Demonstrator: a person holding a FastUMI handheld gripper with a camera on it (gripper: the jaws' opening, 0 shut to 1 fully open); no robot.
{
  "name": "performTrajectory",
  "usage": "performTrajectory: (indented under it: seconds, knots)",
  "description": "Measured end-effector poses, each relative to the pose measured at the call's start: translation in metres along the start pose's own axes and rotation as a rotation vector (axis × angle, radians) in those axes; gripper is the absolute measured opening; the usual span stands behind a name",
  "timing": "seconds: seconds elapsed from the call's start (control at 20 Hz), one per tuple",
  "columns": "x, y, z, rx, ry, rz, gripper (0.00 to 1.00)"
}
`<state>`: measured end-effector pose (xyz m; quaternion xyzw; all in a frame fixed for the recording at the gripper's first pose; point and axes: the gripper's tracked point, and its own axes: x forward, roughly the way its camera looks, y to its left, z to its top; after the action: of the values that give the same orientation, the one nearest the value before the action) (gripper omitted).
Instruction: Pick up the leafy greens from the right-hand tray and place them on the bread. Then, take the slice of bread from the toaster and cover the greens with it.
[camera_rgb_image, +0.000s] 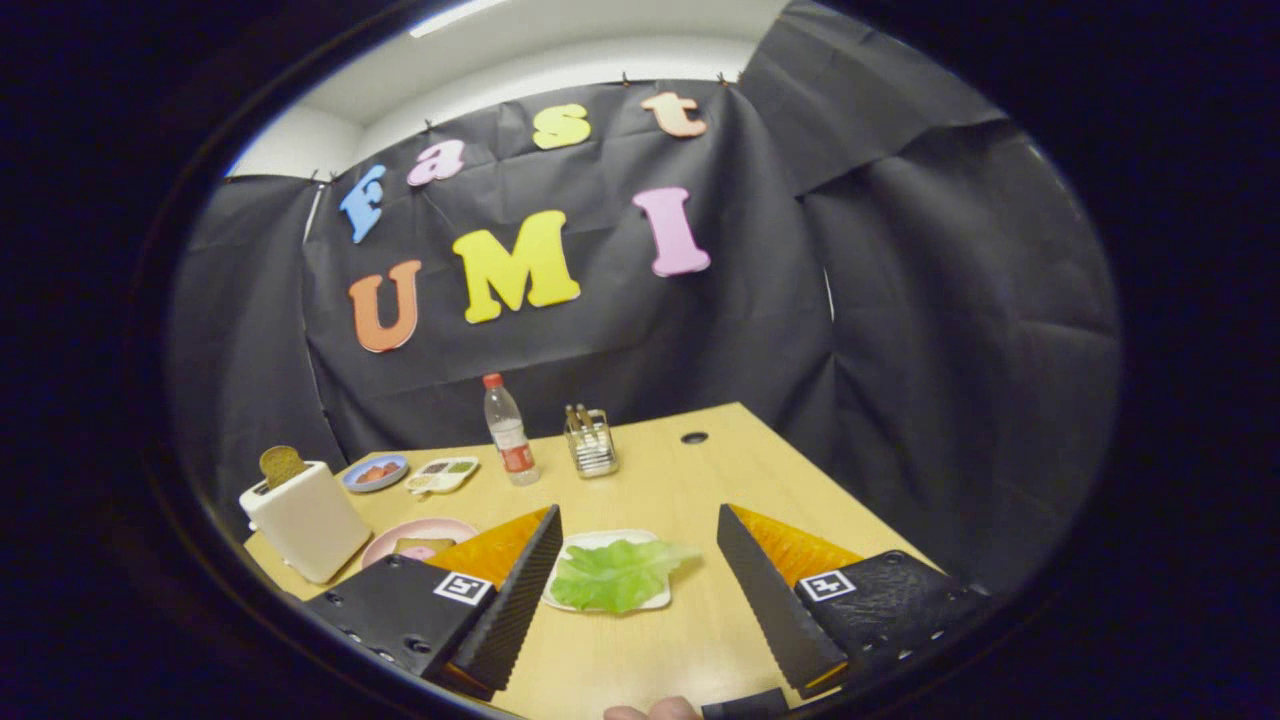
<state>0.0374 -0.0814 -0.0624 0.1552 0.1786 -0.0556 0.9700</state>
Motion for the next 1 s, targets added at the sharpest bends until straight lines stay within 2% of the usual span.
performTrajectory:
  seconds: [0.15, 0.5, 0.85, 1.0]
  knots:
    - [0.031, -0.009, -0.021, 0.103, 0.097, -0.010, 0.95]
    - [0.086, -0.032, -0.057, 0.311, 0.230, -0.088, 0.96]
    - [0.130, -0.034, -0.080, 0.486, 0.313, -0.094, 0.93]
    - [0.141, -0.038, -0.079, 0.504, 0.307, -0.102, 0.74]
